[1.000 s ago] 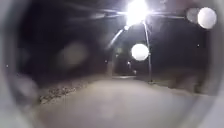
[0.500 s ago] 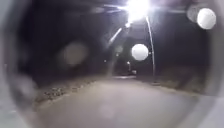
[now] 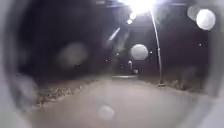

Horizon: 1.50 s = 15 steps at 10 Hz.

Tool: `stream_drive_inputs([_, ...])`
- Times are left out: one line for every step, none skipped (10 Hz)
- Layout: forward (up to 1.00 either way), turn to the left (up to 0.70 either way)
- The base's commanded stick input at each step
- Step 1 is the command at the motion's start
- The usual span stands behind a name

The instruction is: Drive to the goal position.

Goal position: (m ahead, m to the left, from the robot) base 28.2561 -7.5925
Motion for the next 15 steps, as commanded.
stream_drive_inputs([1.0, 0.02])
stream_drive_inputs([1.0, 0.02])
stream_drive_inputs([1.0, 0.02])
stream_drive_inputs([1.0, 0.02])
stream_drive_inputs([1.0, 0.02])
stream_drive_inputs([1.0, 0.02])
stream_drive_inputs([1.0, 0.02])
stream_drive_inputs([1.0, 0.02])
stream_drive_inputs([1.0, 0.04])
stream_drive_inputs([1.0, 0.05])
stream_drive_inputs([1.0, 0.06])
stream_drive_inputs([1.0, 0.06])
stream_drive_inputs([1.0, 0.12])
stream_drive_inputs([1.0, 0.17])
stream_drive_inputs([1.0, 0.12])
